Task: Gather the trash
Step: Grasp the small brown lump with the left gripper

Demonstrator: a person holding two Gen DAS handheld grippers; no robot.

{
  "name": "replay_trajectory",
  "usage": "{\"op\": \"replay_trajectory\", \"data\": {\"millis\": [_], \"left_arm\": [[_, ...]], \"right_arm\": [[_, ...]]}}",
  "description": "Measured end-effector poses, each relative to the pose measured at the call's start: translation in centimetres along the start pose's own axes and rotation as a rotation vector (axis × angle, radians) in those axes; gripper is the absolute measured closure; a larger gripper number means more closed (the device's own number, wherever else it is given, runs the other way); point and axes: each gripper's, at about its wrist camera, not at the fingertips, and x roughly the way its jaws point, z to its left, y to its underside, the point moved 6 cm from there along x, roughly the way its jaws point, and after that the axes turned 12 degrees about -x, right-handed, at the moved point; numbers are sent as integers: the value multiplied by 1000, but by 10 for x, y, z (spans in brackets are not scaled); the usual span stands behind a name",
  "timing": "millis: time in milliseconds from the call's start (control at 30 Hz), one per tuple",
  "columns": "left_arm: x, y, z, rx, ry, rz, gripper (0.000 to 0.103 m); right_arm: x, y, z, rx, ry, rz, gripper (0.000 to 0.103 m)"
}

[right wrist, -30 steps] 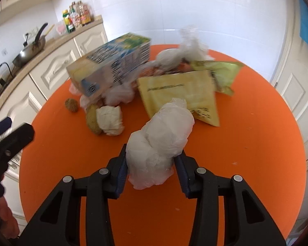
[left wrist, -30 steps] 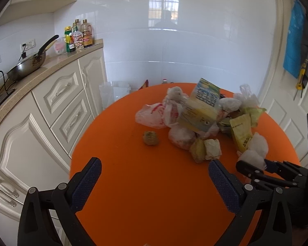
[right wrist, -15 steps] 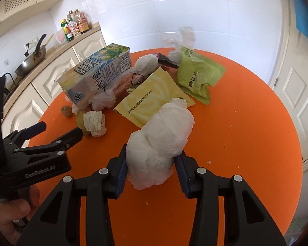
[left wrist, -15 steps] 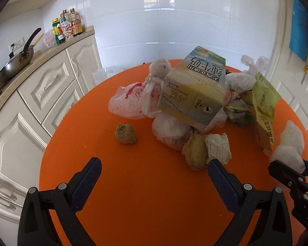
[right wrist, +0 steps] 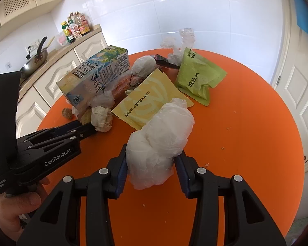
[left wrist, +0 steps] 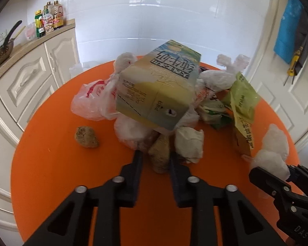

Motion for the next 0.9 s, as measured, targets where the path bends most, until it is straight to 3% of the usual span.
{"op": "replay_trajectory", "data": {"millis": [167,433,667,733,900], "left_arm": [[-10,1,14,-36,58,-2,90],[-2,-1,24,-26,43,6,89],[15,-13,0,23,0,9,84],[15,-13,1,8,7,4,89],[1,-5,18,-57,54,-3,90]], "right_arm": [[-4,1,-1,-3,1,-3,60],[-6,2,-2,-2,4,-7,60],[-8,3,-4,-1,5,-8,60],[-11,2,-2,-6,5,-12,60],[-21,4,-2,-7,8,-26,60]]}}
